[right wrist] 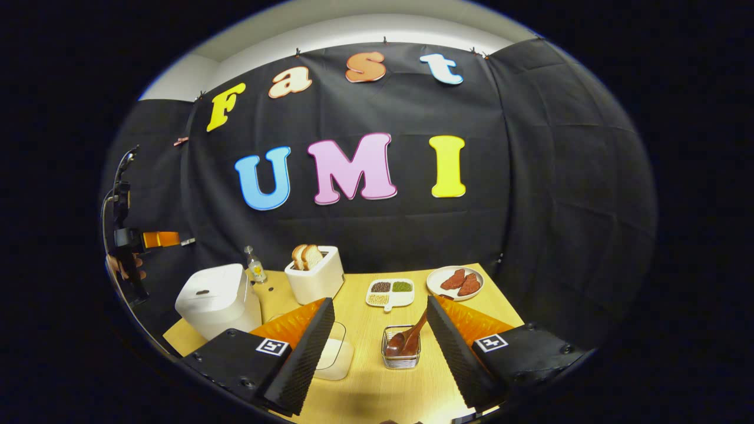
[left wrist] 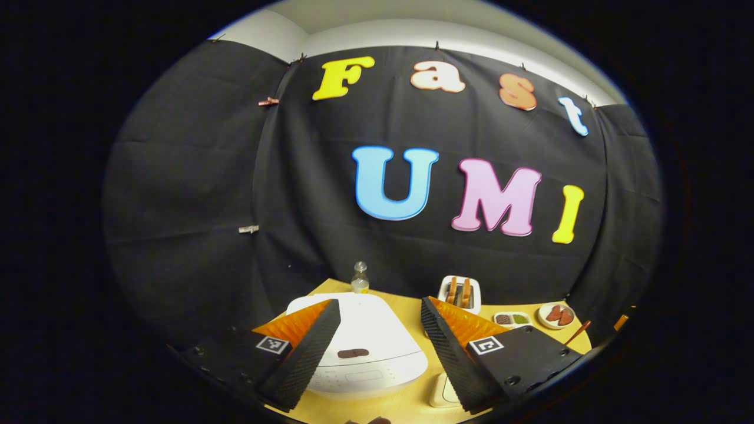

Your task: Close the left gripper, press the button to open the rice cooker; take a wooden spoon from the chopstick holder with the right hand, scoop a spoonful of rice and pour it into the rice cooker, then put the wooden spoon back into the chopstick holder.

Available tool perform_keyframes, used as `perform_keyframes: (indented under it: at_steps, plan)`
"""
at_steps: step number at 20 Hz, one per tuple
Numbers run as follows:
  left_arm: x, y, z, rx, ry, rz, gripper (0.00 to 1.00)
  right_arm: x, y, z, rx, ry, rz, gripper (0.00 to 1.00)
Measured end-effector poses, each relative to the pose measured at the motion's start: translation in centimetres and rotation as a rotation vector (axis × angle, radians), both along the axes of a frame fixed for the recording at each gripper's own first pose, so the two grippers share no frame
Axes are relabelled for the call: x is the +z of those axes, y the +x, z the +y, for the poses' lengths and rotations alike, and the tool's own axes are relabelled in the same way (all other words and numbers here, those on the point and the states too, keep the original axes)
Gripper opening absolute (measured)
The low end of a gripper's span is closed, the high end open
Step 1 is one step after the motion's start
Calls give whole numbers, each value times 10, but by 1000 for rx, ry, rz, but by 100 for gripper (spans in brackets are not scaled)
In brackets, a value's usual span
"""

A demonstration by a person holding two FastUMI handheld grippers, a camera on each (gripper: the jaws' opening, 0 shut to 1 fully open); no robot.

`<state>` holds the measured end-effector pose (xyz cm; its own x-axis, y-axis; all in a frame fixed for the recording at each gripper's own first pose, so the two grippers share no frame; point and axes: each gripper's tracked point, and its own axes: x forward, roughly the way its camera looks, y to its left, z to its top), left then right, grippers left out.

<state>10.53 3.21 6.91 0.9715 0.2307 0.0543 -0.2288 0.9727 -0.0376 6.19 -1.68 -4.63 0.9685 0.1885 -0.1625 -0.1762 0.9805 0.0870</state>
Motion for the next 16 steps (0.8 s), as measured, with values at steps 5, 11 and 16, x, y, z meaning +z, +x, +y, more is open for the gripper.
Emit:
perform_keyframes:
  at_steps: [5, 11, 16]
  plan:
    - [6, -54, -26, -155, -20, -48, 95, 28, -51, 11, -92, 11, -58, 98]
    - [0, -87, -28, -227, -33, -55, 95, 31, -96, 12, -142, 10, -64, 98]
    - [4, -97, -24, -219, -27, -62, 95, 39, -93, 3, -164, 13, -77, 98]
